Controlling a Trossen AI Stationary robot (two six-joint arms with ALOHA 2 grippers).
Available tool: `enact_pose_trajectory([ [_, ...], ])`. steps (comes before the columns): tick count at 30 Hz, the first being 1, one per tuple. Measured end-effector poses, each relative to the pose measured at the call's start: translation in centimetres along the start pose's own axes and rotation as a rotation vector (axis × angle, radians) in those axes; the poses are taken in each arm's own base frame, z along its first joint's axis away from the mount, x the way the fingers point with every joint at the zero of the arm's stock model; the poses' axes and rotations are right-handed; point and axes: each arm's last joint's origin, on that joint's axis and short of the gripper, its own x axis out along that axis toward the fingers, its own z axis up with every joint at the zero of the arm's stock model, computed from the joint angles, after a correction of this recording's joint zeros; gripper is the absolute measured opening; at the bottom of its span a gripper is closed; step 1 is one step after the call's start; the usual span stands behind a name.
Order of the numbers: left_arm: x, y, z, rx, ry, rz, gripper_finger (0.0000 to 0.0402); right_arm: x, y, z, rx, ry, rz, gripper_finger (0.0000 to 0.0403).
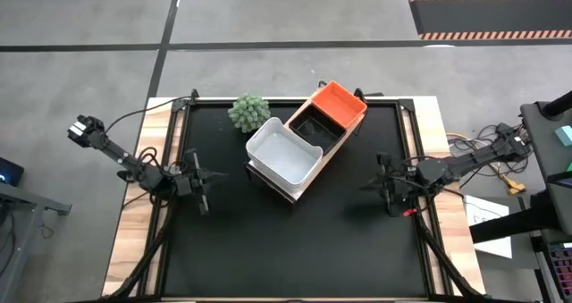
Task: Stack baskets on shelf by color
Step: Return to Home Position
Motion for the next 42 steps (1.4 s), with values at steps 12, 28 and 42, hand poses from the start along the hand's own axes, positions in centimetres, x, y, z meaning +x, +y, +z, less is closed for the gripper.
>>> enact_pose_trajectory([
  [12, 0.0, 0.0, -0.1, 0.004, 0.004, 0.008, 0.0001, -1.3, 0.6, -2.0, 0.031, -0.133, -0.061, 0.0009],
  [28, 0.3, -1.5, -2.0, 0.105, 0.099, -0.050, 0.0001, -1.3, 0.4, -1.9, -0.137, -0.126, -0.113, 0.0009],
  [42, 0.3, -3.5, -5.2, 0.272, 0.255, -0.147, 0.0002, -1.3, -0.1, -2.4, 0.402, -0.085, -0.240, 0.0009],
])
